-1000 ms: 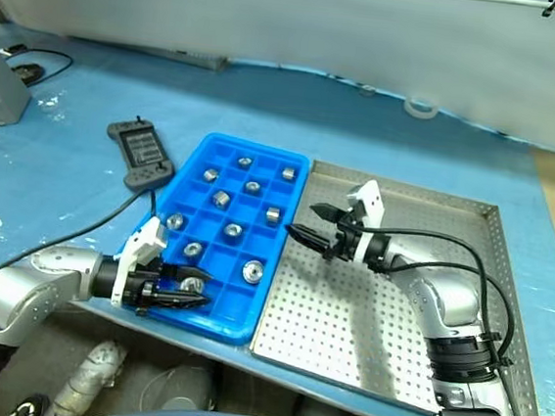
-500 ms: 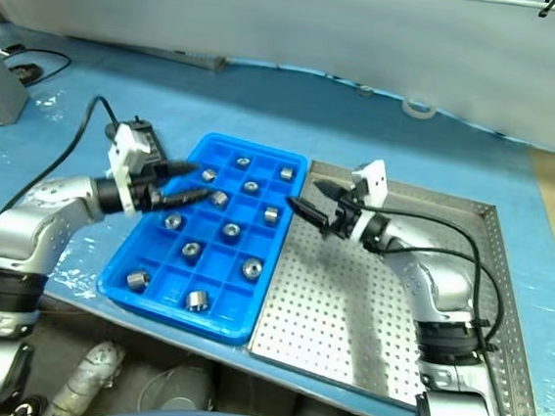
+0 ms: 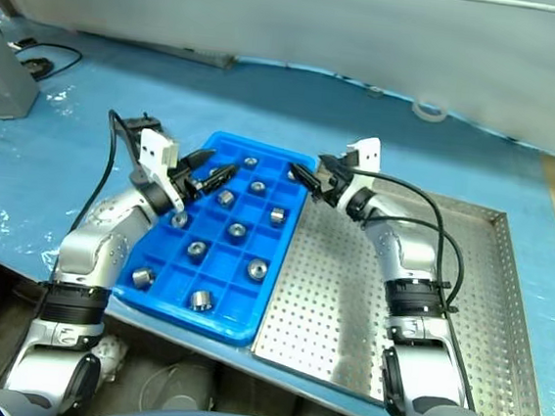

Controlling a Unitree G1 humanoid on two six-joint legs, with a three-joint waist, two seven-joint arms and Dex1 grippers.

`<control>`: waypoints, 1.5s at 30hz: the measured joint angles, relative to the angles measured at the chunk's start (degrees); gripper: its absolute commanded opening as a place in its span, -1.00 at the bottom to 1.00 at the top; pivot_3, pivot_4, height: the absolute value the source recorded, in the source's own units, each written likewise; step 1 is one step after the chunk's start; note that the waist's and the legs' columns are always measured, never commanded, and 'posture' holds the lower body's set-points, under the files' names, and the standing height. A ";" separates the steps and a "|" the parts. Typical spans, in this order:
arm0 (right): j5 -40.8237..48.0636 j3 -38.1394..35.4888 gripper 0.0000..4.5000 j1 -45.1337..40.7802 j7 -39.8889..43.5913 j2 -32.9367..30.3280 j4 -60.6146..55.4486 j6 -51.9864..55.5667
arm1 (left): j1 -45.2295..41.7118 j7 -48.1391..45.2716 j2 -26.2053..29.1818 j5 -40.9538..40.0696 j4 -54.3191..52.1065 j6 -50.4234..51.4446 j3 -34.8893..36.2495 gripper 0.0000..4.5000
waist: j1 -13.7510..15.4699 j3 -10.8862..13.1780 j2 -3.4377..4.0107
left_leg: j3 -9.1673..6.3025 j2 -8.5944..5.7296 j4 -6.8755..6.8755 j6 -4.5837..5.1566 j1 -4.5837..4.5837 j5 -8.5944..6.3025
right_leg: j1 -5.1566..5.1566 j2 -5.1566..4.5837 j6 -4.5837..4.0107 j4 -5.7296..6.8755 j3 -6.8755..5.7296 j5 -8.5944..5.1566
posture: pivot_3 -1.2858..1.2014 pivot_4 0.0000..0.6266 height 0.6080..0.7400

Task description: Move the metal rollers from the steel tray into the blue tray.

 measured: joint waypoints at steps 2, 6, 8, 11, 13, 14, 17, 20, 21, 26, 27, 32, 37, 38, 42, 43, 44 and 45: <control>-0.35 0.00 1.00 0.02 0.08 -0.03 0.41 -0.01 | 0.00 0.04 0.00 0.00 0.00 -0.22 0.04 0.76 | 0.13 0.01 0.01 | 0.00 0.00 0.00 0.00 -0.01 0.00 | -0.01 0.00 0.00 0.01 0.00 0.00 | 0.26 -0.52 1.00; -0.68 -0.09 1.00 0.31 -0.18 -0.53 0.14 0.09 | -0.02 0.05 -0.01 0.00 0.01 -0.39 0.05 0.76 | 0.19 0.01 0.01 | 0.00 -0.03 0.00 0.00 -0.02 0.00 | 0.00 0.00 0.01 0.00 0.02 0.00 | 0.22 -0.52 1.00; -0.73 -1.02 1.00 1.53 -0.80 -0.82 -1.16 0.49 | -0.09 -0.03 -0.27 -0.15 0.02 -0.36 0.04 0.76 | 0.18 0.02 0.01 | 0.00 -0.04 0.00 0.00 -0.02 0.00 | 0.01 0.00 0.01 -0.01 0.03 0.00 | 0.20 -0.52 1.00; -0.70 -2.21 1.00 3.82 -1.79 -1.35 -3.90 1.24 | -0.44 -0.70 -0.69 -0.25 0.21 -0.31 -0.50 0.76 | 0.04 0.02 0.01 | 0.00 -0.03 0.00 0.00 -0.01 0.00 | 0.00 0.01 0.02 -0.02 0.05 0.01 | 0.17 -0.52 1.00; -0.63 -2.96 1.00 5.24 -2.91 -1.18 -5.70 1.83 | -1.86 -1.70 -1.05 -0.20 1.90 -0.34 -1.20 0.76 | -0.09 0.03 0.02 | 0.01 -0.02 0.00 -0.02 0.02 0.01 | -0.01 0.01 0.11 -0.02 0.06 0.06 | 0.14 -0.52 1.00; -0.51 -3.34 1.00 5.66 -3.49 -0.87 -6.29 2.15 | -2.78 -1.93 -1.22 -0.09 3.02 -0.43 -1.38 0.76 | -0.20 0.03 0.02 | 0.02 0.00 0.00 -0.04 0.03 0.02 | -0.02 0.02 0.16 -0.02 0.07 0.09 | 0.13 -0.52 1.00; 0.08 -4.03 1.00 7.13 -5.58 0.07 -9.37 3.54 | -5.36 -3.30 -1.35 0.56 6.44 -1.15 -2.46 0.76 | -0.92 0.04 0.03 | 0.05 -0.02 0.01 -0.06 0.07 0.03 | -0.01 0.02 0.26 -0.04 0.15 0.15 | 0.10 -0.52 1.00; 0.66 -4.70 1.00 8.83 -6.80 0.04 -12.50 4.13 | -7.52 -5.14 -1.16 0.90 9.31 -1.82 -3.10 0.76 | -1.56 0.04 0.03 | 0.05 -0.04 0.00 -0.06 0.05 0.03 | -0.02 0.02 0.29 -0.08 0.17 0.16 | 0.08 -0.52 1.00; 0.71 -5.25 1.00 9.45 -7.35 0.02 -13.17 4.13 | -8.88 -5.76 -1.01 1.24 11.02 -2.27 -3.24 0.76 | -1.68 0.03 0.03 | 0.06 -0.04 0.00 -0.06 0.06 0.03 | -0.02 0.02 0.30 -0.09 0.18 0.17 | 0.07 -0.52 1.00; 0.74 -6.17 1.00 11.51 -9.23 0.46 -15.09 4.14 | -11.66 -8.24 0.01 2.13 14.47 -3.81 -3.26 0.76 | -2.86 0.04 0.03 | 0.07 -0.05 -0.03 -0.05 0.04 0.03 | -0.03 0.02 0.31 -0.15 0.18 0.18 | 0.06 -0.52 1.00; 0.85 -6.15 1.00 11.64 -9.38 0.64 -15.52 4.15 | -11.82 -8.60 -0.12 2.28 15.05 -4.05 -3.32 0.76 | -3.11 0.04 0.03 | 0.07 -0.05 -0.03 -0.05 0.03 0.03 | -0.03 0.02 0.31 -0.17 0.18 0.18 | 0.06 -0.52 1.00; 0.96 -6.15 1.00 11.64 -9.89 0.72 -16.08 4.15 | -12.63 -9.03 -0.30 2.75 16.60 -4.92 -3.34 0.76 | -3.30 0.04 0.04 | 0.07 -0.03 -0.03 -0.04 0.04 0.02 | -0.03 0.02 0.30 -0.17 0.18 0.17 | 0.07 -0.52 1.00; 1.00 -6.21 1.00 10.78 -9.35 0.25 -15.28 4.08 | -12.87 -9.07 -0.27 3.06 17.17 -5.80 -3.31 0.76 | -3.20 0.04 0.04 | 0.07 -0.04 -0.02 -0.03 0.04 0.02 | -0.01 0.01 0.29 -0.17 0.18 0.17 | 0.08 -0.52 1.00; 1.00 -6.22 1.00 10.61 -9.15 0.14 -15.16 4.04 | -12.85 -9.07 -0.27 3.16 17.33 -6.00 -3.31 0.76 | -3.15 0.04 0.04 | 0.08 -0.04 -0.02 -0.03 0.02 0.02 | -0.02 0.01 0.29 -0.17 0.18 0.17 | 0.08 -0.52 1.00; 0.98 -6.24 1.00 10.48 -8.62 -0.10 -14.44 3.75 | -12.83 -9.08 -0.38 3.56 17.34 -6.55 -3.32 0.76 | -3.14 0.05 0.04 | 0.07 -0.04 -0.03 -0.02 0.01 0.02 | -0.02 0.01 0.29 -0.19 0.17 0.17 | 0.08 -0.52 1.00; 0.98 -6.25 1.00 10.48 -8.60 -0.15 -14.31 3.73 | -12.81 -9.08 -0.43 3.57 17.34 -6.56 -3.32 0.76 | -3.15 0.05 0.04 | 0.08 -0.04 -0.03 -0.02 0.01 0.01 | -0.03 0.01 0.29 -0.19 0.17 0.17 | 0.07 -0.52 1.00; 0.97 -6.28 1.00 10.48 -8.59 -0.16 -14.13 3.63 | -12.75 -9.08 -0.48 3.59 17.33 -6.56 -3.34 0.76 | -3.17 0.05 0.04 | 0.08 -0.03 -0.03 -0.02 0.01 0.01 | -0.03 0.01 0.29 -0.20 0.18 0.17 | 0.07 -0.52 1.00; 0.97 -6.35 1.00 10.48 -8.60 -0.16 -13.92 3.54 | -12.70 -9.09 -0.52 3.62 17.32 -6.56 -3.38 0.76 | -3.17 0.05 0.05 | 0.08 -0.03 -0.03 -0.02 0.01 0.01 | -0.03 0.01 0.29 -0.20 0.17 0.17 | 0.07 -0.52 1.00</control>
